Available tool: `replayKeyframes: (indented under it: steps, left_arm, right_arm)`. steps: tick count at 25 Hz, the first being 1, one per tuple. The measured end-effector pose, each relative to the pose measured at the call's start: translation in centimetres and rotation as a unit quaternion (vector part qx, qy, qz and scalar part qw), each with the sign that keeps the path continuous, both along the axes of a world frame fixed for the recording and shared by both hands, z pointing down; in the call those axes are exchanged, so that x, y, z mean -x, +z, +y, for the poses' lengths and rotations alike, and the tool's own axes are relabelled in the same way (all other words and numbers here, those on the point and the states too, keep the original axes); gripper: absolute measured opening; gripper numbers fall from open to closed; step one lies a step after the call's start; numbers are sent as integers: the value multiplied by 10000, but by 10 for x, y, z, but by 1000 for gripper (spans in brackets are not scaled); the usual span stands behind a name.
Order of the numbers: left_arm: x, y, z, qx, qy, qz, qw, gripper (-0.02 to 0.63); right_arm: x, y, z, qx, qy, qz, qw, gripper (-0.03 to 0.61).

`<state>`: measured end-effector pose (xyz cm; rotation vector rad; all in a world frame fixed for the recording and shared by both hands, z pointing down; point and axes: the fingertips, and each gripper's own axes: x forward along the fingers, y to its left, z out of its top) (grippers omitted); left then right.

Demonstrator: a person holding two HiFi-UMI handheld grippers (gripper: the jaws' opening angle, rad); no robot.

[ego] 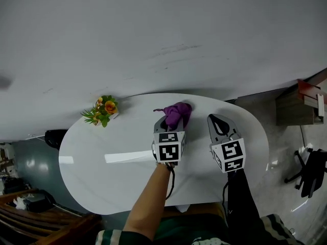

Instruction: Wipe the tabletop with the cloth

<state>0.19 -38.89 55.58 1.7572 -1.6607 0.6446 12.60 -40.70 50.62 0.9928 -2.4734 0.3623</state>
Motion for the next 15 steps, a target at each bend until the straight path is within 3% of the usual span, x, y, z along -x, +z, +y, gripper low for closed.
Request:
replayKeyframes:
  steps: [15]
  left_arm:
    - [168, 3, 78, -93, -591, 17, 9982, 132]
  right_arm:
    - [152, 5, 51, -48, -194, 120, 9997, 3]
